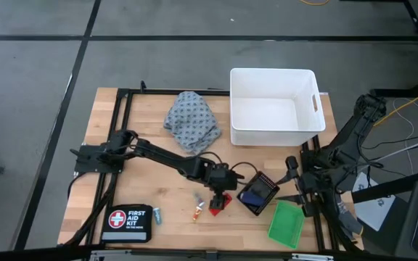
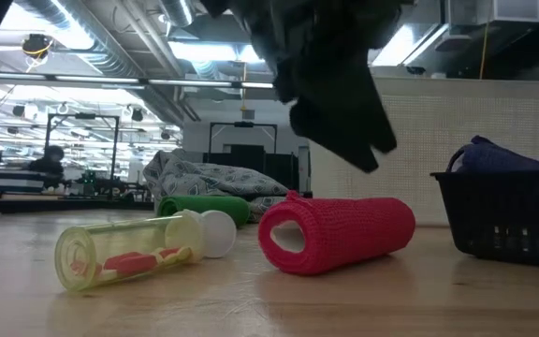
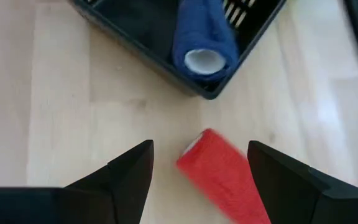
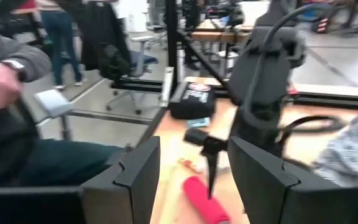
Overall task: Pick & Place Medicine items
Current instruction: Put the red bandage into the black bin
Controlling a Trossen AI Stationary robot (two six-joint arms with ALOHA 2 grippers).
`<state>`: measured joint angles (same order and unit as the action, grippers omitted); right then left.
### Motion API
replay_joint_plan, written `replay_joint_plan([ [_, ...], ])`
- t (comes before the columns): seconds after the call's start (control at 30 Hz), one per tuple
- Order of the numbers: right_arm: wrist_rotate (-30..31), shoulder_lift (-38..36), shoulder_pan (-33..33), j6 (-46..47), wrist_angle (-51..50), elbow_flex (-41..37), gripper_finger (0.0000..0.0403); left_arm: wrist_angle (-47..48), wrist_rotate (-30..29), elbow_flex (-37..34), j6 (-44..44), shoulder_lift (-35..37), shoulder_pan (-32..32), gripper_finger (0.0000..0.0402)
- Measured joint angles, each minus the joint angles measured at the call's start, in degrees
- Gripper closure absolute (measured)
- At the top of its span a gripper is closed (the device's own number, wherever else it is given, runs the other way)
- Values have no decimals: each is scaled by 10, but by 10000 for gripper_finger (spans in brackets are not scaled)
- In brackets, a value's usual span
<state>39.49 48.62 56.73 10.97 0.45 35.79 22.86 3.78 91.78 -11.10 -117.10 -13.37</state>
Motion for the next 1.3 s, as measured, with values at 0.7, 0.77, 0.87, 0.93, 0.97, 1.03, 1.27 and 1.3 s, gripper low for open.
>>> replay_joint_plan([
  [0.7,-92,0,0,79,0,0,213,-4,-182,-16,-329,-4,-72,146],
  [0.77,-112,0,0,77,0,0,213,-2,-198,-16,-364,-8,-80,146],
  [0.87,-139,0,0,77,0,0,213,-5,-213,-16,-411,-21,-89,146],
  [0.93,-159,0,0,72,-1,0,213,2,-221,-17,-429,-25,-93,146],
  [0.97,-169,0,0,66,-2,0,213,-4,-223,-17,-437,-31,-95,146],
  [1.03,-184,1,0,62,-7,0,213,-10,-224,-16,-449,-36,-95,146],
  [1.27,-196,1,0,64,-9,1,213,-30,-217,-15,-489,-68,-95,146],
  [1.3,-196,1,0,64,-10,1,213,-31,-215,-16,-491,-68,-96,146],
])
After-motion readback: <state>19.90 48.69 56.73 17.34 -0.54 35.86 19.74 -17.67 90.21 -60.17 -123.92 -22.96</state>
